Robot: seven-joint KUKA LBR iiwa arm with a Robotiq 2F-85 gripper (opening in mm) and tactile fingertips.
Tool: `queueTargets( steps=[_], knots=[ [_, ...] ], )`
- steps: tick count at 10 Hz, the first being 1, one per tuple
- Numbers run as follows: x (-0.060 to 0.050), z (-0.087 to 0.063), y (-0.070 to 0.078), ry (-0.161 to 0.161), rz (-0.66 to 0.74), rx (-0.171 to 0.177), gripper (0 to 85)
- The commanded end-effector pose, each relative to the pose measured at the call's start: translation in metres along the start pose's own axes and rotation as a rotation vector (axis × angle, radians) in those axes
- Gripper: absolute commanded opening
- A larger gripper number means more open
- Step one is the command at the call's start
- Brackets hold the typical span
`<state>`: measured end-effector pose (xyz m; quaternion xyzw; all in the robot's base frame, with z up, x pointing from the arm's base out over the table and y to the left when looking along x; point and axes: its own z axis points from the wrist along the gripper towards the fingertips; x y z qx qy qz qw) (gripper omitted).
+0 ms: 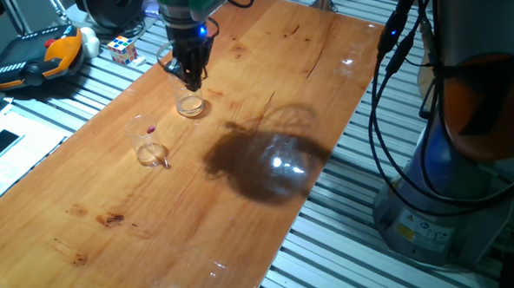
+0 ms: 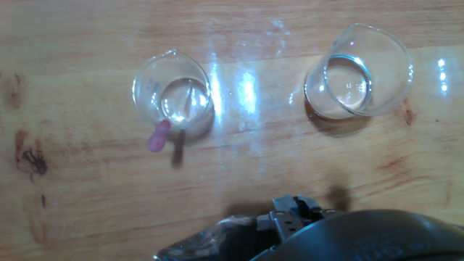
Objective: Transfer liquid using a dropper
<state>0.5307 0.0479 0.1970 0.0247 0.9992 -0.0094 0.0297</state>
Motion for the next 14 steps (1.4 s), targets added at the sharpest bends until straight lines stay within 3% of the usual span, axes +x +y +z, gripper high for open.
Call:
queueTargets(
  steps=[1,5,9,11,14],
  knots=[
    [-0.001,0.002,0.002,0.000,0.002,0.000,1.0],
    [0.001,0.011,0.016,-0.006,0.011,0.021,1.0],
    [0.003,0.011,0.045,-0.002,0.055,0.067,1.0],
    [-0.001,0.015,0.055,0.007,0.094,0.053,1.0],
    [-0.008,0.026,0.053,-0.010,0.108,0.034,1.0]
  ],
)
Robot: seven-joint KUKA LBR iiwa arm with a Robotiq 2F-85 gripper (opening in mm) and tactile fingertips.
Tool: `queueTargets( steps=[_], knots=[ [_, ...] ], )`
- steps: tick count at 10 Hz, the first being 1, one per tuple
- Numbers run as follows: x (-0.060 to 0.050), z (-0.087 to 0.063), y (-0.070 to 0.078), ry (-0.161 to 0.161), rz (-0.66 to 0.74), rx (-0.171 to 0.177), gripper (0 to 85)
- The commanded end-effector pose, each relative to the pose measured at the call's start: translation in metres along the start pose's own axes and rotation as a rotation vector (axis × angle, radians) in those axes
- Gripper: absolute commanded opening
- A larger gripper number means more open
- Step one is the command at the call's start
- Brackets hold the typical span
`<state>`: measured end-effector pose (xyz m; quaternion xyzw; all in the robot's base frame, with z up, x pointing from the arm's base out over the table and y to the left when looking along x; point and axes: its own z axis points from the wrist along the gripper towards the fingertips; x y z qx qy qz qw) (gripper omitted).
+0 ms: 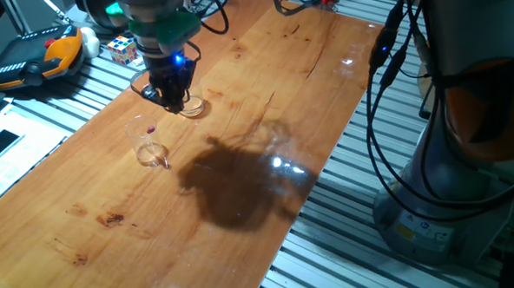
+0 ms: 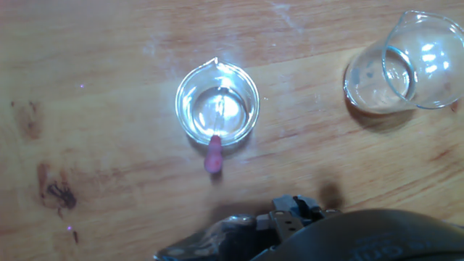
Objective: Transfer liquid using a dropper
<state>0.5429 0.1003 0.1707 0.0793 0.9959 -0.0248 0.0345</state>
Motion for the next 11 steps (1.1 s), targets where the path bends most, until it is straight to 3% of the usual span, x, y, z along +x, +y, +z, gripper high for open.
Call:
queueTargets(
  steps=[1,5,9,11],
  knots=[
    [0.0002,-0.0001,0.0009,-0.001,0.002,-0.006,1.0],
    [0.0018,0.0006,0.0023,0.003,0.009,-0.063,1.0],
    [0.0024,0.0013,0.0029,-0.001,-0.027,-0.028,1.0],
    [0.0024,0.0013,0.0029,-0.010,-0.088,-0.034,1.0]
  ],
)
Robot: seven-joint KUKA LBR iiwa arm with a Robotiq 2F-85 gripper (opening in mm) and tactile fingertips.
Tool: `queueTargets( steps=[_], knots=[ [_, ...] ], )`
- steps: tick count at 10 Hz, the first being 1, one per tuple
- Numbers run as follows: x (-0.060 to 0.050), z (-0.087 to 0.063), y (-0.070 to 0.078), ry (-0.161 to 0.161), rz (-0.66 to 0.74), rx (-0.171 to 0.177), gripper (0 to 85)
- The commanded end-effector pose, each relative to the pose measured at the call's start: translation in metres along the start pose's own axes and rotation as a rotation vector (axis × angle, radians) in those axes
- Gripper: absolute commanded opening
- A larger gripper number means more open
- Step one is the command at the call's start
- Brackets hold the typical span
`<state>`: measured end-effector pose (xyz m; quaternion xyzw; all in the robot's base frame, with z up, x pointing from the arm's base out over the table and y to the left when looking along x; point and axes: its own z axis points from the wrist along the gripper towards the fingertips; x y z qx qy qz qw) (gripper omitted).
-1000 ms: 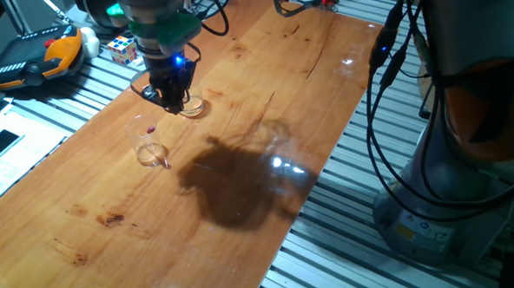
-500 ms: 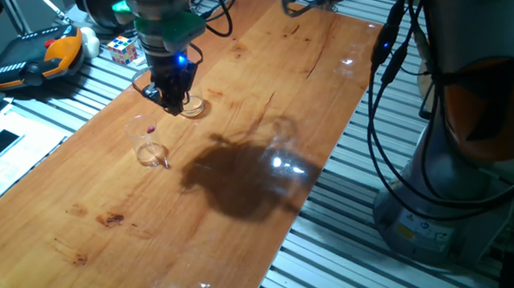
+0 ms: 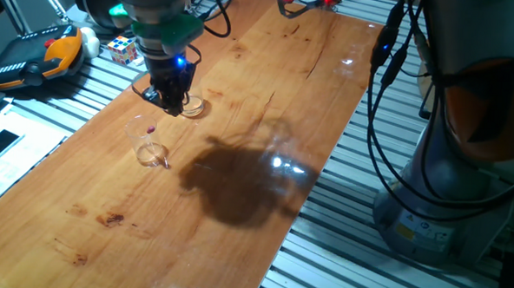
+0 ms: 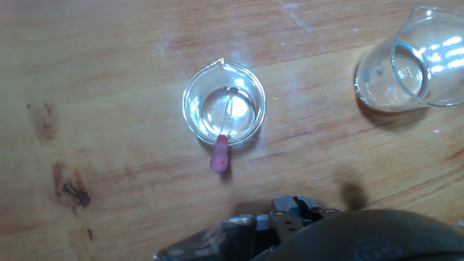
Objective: Transfer liquid using a dropper
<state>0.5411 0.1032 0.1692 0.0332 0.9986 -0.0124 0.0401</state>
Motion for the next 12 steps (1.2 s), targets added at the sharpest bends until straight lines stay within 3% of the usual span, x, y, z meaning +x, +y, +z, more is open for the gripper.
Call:
queueTargets(
  steps=[1,2,7,9,11,12],
  knots=[
    [0.000,0.000,0.000,-0.003,-0.024,0.010,1.0],
    [0.000,0.000,0.000,-0.003,-0.048,0.021,1.0],
    [0.000,0.000,-0.008,0.002,-0.076,0.008,1.0],
    [-0.001,-0.002,-0.011,0.003,-0.056,-0.017,2.0],
    [-0.004,-0.003,-0.011,-0.010,-0.027,-0.031,19.7],
    [-0.005,-0.003,-0.008,-0.019,-0.012,-0.029,22.0]
  ],
)
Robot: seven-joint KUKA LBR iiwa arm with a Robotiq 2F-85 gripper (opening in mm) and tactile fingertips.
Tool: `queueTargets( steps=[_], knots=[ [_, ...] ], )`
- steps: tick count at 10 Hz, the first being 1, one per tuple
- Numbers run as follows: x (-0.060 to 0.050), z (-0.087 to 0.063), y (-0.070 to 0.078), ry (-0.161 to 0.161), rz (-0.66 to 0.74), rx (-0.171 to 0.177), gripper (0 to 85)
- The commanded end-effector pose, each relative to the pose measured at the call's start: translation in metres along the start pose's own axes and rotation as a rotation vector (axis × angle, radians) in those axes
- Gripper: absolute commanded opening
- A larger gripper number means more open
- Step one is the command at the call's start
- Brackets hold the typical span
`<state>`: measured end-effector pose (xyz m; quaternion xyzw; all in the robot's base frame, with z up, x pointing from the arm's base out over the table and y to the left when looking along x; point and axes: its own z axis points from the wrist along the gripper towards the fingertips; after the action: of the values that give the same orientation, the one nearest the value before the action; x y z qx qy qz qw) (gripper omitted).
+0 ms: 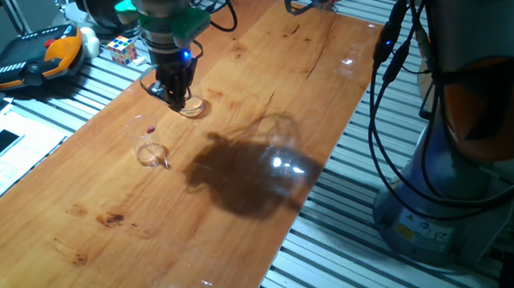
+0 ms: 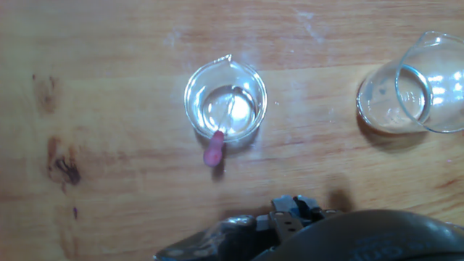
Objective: Transfer liquid using a dropper
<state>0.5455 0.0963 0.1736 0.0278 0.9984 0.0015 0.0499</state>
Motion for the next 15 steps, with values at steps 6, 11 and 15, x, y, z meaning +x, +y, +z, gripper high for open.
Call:
queueTargets(
  steps=[6,11,15],
  knots=[
    [-0.004,0.001,0.042,-0.007,0.063,0.019,28.0],
    [-0.019,0.027,0.045,-0.002,0.052,0.004,31.0],
    [-0.021,0.041,0.048,-0.011,0.062,-0.016,31.0]
  ],
)
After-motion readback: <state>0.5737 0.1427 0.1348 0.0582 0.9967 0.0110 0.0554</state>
